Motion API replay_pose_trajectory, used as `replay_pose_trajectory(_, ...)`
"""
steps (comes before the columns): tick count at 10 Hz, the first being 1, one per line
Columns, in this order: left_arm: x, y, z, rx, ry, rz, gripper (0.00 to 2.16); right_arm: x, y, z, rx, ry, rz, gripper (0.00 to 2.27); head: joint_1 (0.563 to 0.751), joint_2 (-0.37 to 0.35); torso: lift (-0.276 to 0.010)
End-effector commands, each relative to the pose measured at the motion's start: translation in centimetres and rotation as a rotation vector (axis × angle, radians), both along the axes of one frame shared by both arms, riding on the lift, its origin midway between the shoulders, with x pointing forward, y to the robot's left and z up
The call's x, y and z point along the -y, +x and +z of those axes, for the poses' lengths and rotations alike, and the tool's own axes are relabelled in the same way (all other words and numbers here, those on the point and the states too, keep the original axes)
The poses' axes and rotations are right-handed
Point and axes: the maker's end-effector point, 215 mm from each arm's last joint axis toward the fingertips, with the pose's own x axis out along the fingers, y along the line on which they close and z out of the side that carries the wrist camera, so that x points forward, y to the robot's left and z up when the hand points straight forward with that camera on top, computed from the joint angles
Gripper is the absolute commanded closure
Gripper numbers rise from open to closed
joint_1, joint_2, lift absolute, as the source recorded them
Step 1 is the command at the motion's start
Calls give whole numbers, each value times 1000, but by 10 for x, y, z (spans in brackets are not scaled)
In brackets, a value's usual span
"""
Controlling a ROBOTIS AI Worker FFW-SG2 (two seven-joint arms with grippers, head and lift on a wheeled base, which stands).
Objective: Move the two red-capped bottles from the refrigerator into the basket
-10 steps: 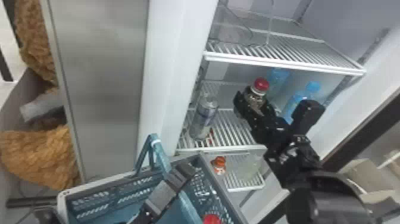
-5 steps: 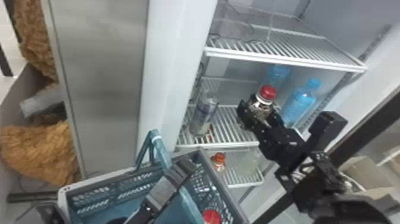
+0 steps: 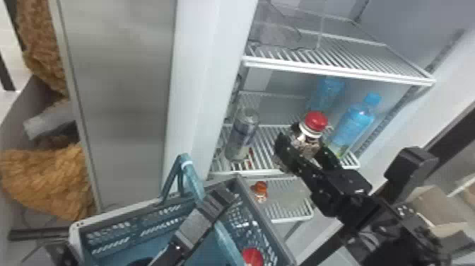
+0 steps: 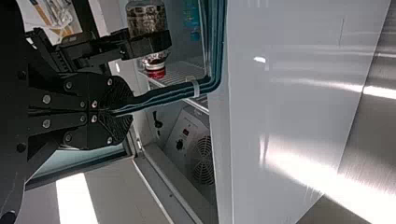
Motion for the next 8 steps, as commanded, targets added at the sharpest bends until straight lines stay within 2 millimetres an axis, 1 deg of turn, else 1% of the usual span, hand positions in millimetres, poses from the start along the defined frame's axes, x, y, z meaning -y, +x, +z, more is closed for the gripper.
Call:
replay_pose_trajectory(1,4,-2,-3,-2,9,-14,1204,-11,-10,-4,-24,8,24,1276,695,-350,0)
replay_pose_trajectory(3,5,-3,-4,-7,4,-15,1204,-38,-29,0,-51,28,83,1276,695,-350,0)
replay_pose_trajectory(5,4,-2,-5,-11,2,-12,1204,-65,-43,6,-70,57,154,1276,695,-350,0)
replay_pose_trajectory(7,6,-2,-4,-12,-3,-14,1204,-86,-49,-2,-100,82,212,1276,695,-350,0)
replay_pose_trajectory(8,6,-1,-4,-13,-5,-11,1204,-99,-49,-4,-107,106,246,1276,695,-350,0)
